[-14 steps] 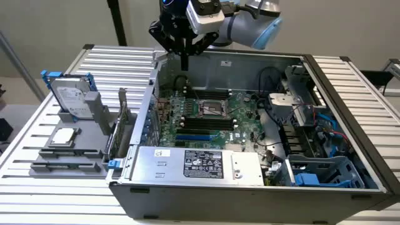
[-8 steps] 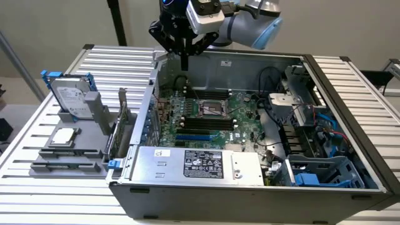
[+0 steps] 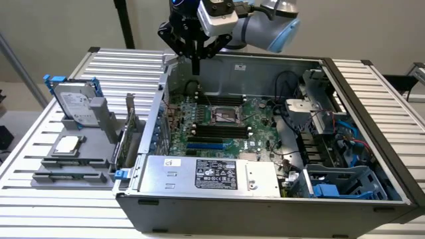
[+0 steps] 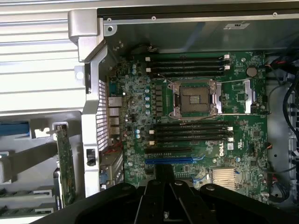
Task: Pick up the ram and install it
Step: 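Reach for the ram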
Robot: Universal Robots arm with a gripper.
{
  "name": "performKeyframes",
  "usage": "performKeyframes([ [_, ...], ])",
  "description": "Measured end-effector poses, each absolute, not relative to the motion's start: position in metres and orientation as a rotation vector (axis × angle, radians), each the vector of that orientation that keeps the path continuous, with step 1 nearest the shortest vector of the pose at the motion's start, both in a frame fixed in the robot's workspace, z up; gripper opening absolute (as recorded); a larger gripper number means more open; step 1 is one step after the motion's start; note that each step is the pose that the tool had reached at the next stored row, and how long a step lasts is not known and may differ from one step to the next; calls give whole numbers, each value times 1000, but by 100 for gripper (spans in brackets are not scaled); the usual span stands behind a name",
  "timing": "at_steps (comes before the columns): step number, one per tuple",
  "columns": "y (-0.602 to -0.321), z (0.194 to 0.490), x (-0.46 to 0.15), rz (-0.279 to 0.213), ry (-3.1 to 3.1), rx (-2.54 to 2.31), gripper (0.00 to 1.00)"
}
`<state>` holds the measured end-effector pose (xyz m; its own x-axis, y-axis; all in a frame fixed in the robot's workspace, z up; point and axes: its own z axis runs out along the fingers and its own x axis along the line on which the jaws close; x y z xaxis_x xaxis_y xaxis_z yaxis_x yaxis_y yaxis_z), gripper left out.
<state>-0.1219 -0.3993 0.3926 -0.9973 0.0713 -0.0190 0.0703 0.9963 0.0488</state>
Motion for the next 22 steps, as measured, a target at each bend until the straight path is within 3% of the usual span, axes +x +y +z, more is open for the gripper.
performKeyframes([
  [22, -438, 393, -218, 75, 3116, 110, 11],
])
